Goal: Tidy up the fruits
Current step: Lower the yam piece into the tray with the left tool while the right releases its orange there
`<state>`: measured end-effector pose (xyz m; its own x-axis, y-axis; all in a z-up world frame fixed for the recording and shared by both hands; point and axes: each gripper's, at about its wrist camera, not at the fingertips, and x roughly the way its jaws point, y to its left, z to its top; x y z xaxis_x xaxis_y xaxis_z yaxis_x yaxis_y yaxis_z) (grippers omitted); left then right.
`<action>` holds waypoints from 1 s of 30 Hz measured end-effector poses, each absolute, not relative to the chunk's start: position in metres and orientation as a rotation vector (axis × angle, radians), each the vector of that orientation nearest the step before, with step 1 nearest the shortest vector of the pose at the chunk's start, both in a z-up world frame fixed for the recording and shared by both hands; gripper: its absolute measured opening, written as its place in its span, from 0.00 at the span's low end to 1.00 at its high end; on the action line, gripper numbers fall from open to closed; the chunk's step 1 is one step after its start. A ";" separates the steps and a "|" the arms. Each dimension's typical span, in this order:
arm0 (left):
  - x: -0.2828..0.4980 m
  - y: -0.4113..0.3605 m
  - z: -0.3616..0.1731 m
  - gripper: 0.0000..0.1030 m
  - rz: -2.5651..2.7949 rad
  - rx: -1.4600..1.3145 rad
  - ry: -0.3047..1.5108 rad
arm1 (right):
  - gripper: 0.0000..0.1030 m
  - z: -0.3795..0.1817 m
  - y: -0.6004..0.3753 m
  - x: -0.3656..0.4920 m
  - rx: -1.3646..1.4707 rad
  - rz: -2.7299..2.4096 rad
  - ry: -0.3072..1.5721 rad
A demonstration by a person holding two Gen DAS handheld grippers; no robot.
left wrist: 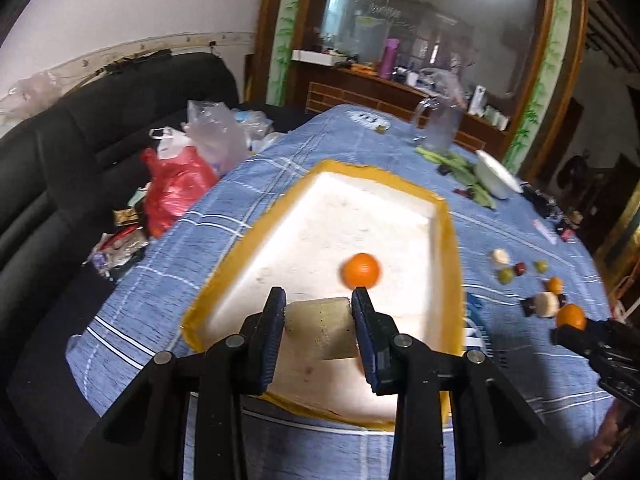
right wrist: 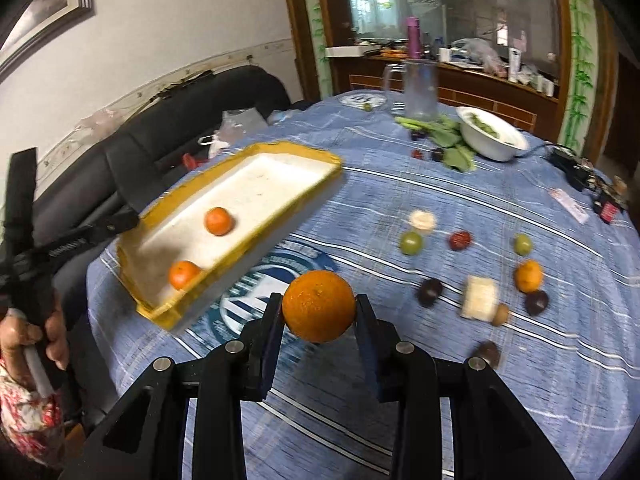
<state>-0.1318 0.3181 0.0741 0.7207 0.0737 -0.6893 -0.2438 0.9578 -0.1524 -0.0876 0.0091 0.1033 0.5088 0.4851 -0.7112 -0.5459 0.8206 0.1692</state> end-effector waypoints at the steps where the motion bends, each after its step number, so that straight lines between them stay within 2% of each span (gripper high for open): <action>1: -0.128 0.320 0.070 0.32 0.192 -0.231 0.758 | 0.37 0.104 0.018 -0.086 -0.084 0.634 0.829; 6: -0.109 0.326 0.059 0.32 0.228 -0.199 0.792 | 0.37 0.106 0.067 -0.076 -0.086 0.717 0.837; 12: -0.095 0.332 0.051 0.32 0.254 -0.190 0.816 | 0.37 0.095 0.134 -0.060 -0.216 0.743 0.832; 23: -0.087 0.342 0.033 0.33 0.268 -0.246 0.850 | 0.38 0.061 0.166 -0.034 -0.279 0.704 0.903; 24: -0.088 0.342 0.033 0.33 0.270 -0.246 0.849 | 0.38 0.061 0.168 -0.035 -0.287 0.701 0.897; 28: -0.090 0.341 0.035 0.50 0.264 -0.254 0.838 | 0.38 0.059 0.171 -0.036 -0.290 0.703 0.898; 30: -0.092 0.339 0.036 0.55 0.265 -0.251 0.836 | 0.39 0.059 0.171 -0.036 -0.281 0.704 0.899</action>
<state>-0.0915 0.3391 0.0360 0.6416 0.1319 -0.7556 -0.3274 0.9379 -0.1144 -0.0359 0.1711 0.0587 0.4203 0.4399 -0.7937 -0.6648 0.7445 0.0606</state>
